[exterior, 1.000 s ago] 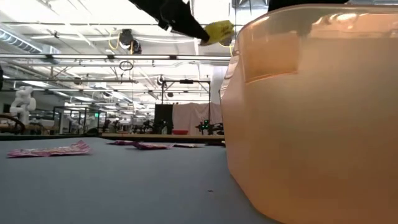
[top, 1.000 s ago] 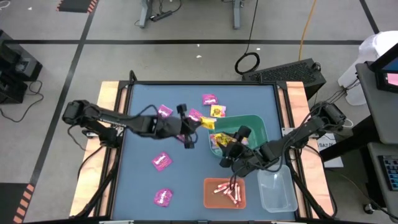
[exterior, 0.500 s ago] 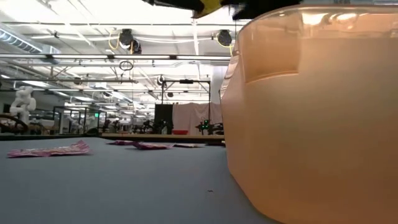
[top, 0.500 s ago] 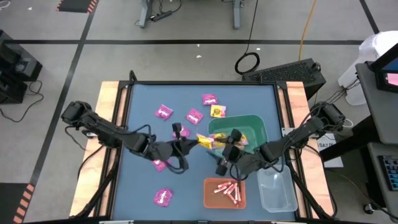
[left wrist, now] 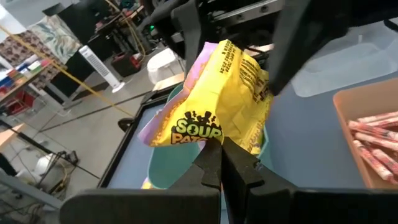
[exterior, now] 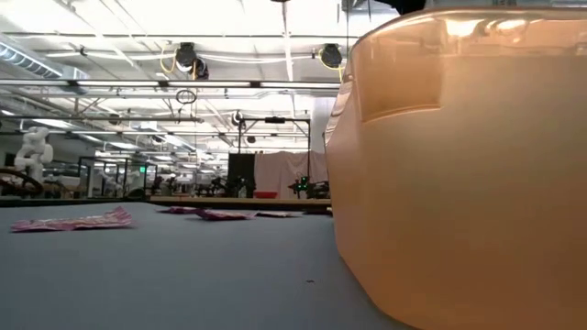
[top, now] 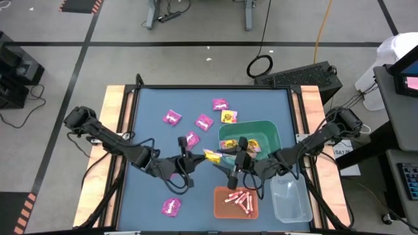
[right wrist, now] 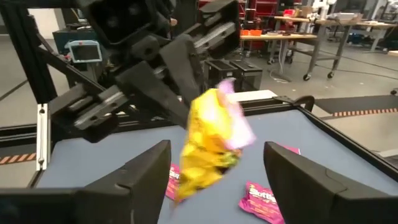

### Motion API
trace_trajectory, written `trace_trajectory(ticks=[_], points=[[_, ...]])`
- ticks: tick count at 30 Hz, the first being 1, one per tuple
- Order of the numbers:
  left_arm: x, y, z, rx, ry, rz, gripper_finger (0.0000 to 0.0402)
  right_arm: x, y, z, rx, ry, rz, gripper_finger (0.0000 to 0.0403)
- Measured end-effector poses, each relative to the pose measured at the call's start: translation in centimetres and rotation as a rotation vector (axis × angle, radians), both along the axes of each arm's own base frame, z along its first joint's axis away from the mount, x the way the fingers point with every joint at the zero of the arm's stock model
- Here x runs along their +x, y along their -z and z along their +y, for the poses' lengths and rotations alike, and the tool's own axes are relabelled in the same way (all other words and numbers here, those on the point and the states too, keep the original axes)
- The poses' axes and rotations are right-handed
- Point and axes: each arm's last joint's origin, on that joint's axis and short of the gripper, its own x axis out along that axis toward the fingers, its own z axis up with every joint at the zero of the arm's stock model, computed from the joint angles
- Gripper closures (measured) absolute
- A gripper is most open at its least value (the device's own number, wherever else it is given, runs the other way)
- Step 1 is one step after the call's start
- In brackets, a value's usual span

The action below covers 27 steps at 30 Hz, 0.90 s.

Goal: Sort candy
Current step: Put the yellow candy pack into the green bin

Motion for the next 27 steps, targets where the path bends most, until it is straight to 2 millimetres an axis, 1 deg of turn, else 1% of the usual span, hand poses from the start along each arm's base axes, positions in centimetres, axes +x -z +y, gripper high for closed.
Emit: trace_trajectory(ticks=[3,8,12,17,22,27], points=[[-0.04,0.0,-0.09,-0.001,0.003,0.0,0.0401,0.04,0.07,-0.01,0.012,0.004,-0.002,0.0183],[0.02,0.01,0.06,-0.024,-0.008,-0.006,0.04,0.11,0.19,0.03,0.017,0.005,-0.001,0.0239],[0.08,0.03,0.19,-0.023,-0.011,-0.004,0.0385,0.13,0.35,0.04,0.011,0.005,0.01,0.0279],[0.08,0.03,0.19,-0.025,-0.011,-0.005,0.0365,0.11,0.47,0.02,-0.012,0.004,0.026,0.0316],[0.14,0.04,0.32,-0.049,-0.019,-0.01,0.0336,0.11,0.46,0.0,-0.063,0.004,0.039,0.0343],[0.28,0.06,0.67,-0.088,-0.042,-0.021,0.0286,0.11,0.43,0.0,-0.116,-0.002,0.052,0.0358]])
